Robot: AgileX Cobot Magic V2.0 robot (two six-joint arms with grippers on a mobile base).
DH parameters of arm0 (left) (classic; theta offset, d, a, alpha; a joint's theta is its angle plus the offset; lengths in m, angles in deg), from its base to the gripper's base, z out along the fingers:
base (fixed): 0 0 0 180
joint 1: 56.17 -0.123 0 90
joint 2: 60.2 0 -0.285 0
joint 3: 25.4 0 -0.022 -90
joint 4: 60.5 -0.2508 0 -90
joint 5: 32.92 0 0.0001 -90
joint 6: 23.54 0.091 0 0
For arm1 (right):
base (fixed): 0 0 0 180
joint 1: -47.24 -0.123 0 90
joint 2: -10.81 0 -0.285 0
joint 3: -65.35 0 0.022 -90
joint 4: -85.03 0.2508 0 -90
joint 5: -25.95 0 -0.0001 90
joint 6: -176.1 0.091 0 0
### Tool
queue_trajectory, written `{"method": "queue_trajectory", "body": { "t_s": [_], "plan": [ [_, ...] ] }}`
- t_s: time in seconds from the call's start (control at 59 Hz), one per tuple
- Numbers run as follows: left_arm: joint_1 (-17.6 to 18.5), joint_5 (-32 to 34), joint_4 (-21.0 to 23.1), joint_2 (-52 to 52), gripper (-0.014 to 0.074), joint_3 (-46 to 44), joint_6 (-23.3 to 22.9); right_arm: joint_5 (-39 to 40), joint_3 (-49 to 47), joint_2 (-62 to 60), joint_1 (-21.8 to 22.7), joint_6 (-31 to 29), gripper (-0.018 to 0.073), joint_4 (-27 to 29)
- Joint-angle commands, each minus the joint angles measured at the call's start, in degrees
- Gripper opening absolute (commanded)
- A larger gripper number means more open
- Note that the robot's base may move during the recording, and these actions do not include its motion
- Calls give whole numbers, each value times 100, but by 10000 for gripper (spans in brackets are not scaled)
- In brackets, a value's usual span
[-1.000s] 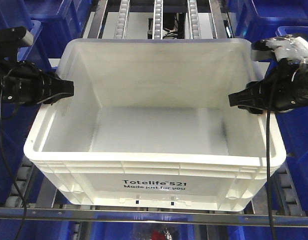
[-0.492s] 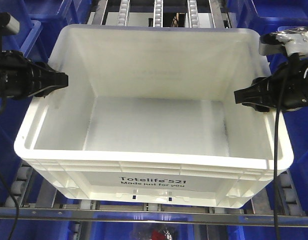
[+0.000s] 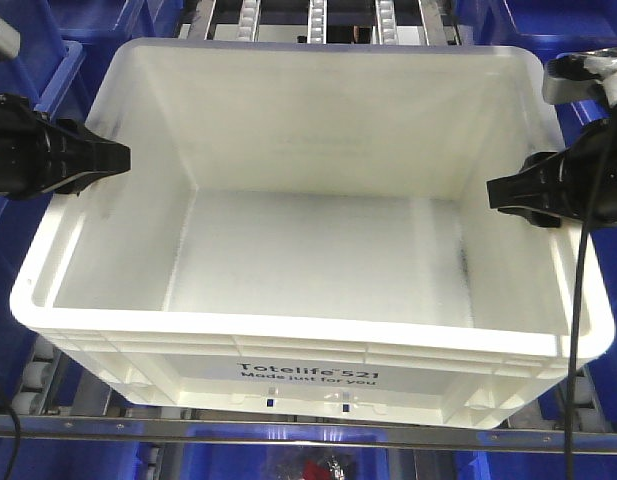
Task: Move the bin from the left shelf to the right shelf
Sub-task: 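Pull the gripped crate off the roller shelf toward the robot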
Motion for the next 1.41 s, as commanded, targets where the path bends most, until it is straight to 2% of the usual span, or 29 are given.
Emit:
{"method": "queue_trajectory", "body": {
  "t_s": [0.0,0.61,1.39],
  "plan": [
    [104,-86,566,-371,-6,-228,251,667,-266,-236,3,16,-5,199],
    [104,-545,527,-793,-6,-228,98,321,-266,-712,3,21,-5,209],
    [104,-597,526,-938,-6,-228,-9,360,-262,-739,3,-2,-5,180]
  ]
}}
